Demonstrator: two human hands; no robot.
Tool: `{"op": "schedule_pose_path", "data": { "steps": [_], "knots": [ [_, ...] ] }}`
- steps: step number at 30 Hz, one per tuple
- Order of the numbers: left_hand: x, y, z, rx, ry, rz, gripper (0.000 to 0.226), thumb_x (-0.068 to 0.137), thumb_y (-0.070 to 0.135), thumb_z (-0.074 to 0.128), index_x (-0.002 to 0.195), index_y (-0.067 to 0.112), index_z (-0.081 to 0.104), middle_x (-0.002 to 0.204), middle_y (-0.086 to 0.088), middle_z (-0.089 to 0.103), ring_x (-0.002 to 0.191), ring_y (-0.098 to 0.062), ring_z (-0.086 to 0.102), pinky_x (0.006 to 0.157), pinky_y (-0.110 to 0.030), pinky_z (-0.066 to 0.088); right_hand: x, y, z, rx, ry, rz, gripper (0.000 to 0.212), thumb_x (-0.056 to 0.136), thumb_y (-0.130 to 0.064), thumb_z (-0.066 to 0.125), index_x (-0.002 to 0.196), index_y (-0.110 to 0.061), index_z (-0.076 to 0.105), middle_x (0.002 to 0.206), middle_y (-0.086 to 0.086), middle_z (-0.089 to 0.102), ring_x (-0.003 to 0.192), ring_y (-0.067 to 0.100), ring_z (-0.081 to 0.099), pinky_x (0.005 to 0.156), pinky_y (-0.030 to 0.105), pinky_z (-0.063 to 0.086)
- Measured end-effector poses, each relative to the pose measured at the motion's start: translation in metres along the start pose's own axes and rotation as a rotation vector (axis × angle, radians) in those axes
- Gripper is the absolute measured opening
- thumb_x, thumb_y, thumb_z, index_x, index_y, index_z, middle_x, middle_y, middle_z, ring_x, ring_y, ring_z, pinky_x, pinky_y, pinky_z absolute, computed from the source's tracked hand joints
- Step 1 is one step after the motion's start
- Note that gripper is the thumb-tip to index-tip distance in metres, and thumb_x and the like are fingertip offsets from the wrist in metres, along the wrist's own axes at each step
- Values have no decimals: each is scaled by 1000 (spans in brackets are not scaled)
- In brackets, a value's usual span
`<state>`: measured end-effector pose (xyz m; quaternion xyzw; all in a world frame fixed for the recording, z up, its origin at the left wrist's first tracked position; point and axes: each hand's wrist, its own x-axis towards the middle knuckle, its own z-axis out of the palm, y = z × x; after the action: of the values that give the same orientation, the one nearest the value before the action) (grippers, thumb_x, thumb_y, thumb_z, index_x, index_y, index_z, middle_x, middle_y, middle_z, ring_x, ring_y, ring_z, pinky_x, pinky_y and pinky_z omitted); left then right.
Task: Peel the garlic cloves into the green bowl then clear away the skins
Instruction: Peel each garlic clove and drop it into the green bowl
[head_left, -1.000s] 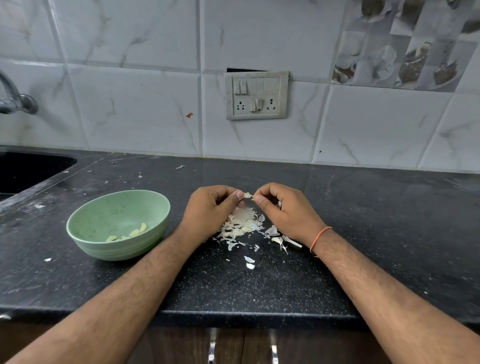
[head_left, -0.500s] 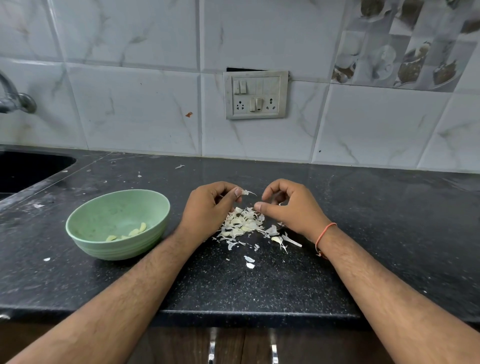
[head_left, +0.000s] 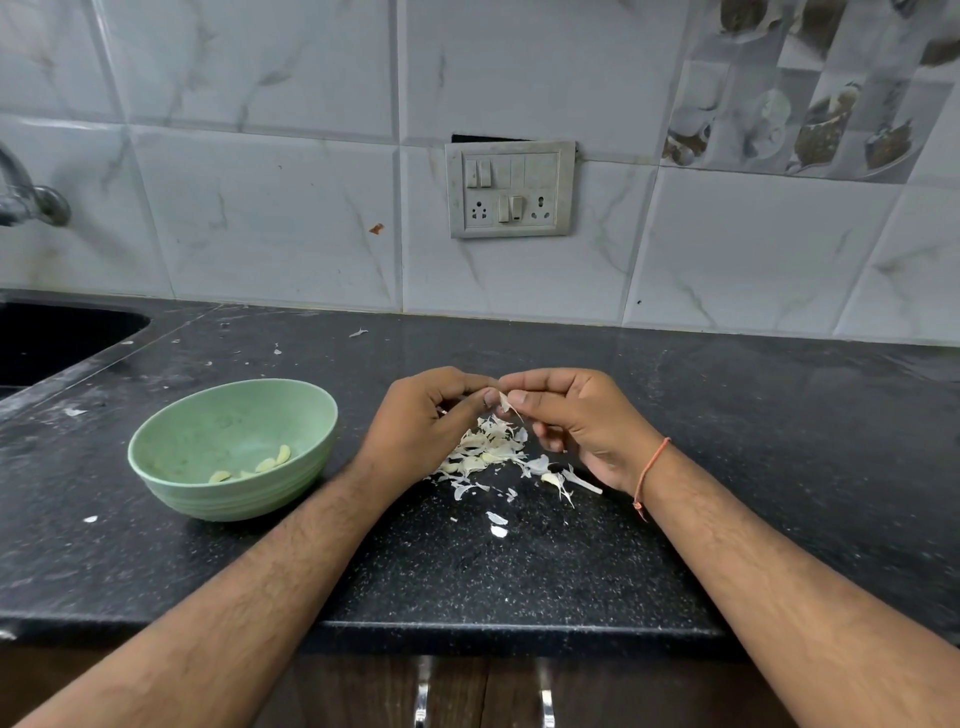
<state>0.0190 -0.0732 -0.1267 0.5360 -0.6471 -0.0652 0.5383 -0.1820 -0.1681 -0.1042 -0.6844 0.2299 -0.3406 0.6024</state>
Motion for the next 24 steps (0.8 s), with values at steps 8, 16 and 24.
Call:
{"op": "schedule_pose_path", "data": {
  "steps": [8, 16, 24],
  "knots": [
    [0, 3, 2, -186, 17, -176, 9, 96, 31, 80, 99, 24, 84, 80, 4, 79, 68, -6, 67, 65, -23, 52, 6, 4, 1, -77, 145, -111, 16, 86, -14, 87, 102, -13, 84, 82, 19, 74, 62, 18, 53, 51, 25, 43],
    [0, -2, 2, -158, -10, -178, 7, 96, 28, 80, 95, 21, 81, 79, -3, 78, 68, -16, 69, 65, -40, 63, 4, 5, 5, -196, 113, -212, 14, 88, -14, 86, 101, -13, 84, 71, 5, 73, 56, 15, 52, 51, 24, 47],
    [-1, 1, 3, -98, -44, -180, 10, 101, 28, 72, 93, 21, 73, 76, -14, 73, 61, -23, 61, 62, -56, 58, 6, 9, 8, -174, 91, -172, 16, 90, -10, 84, 105, -9, 81, 81, 6, 79, 63, 14, 61, 52, 25, 50]
  ]
}}
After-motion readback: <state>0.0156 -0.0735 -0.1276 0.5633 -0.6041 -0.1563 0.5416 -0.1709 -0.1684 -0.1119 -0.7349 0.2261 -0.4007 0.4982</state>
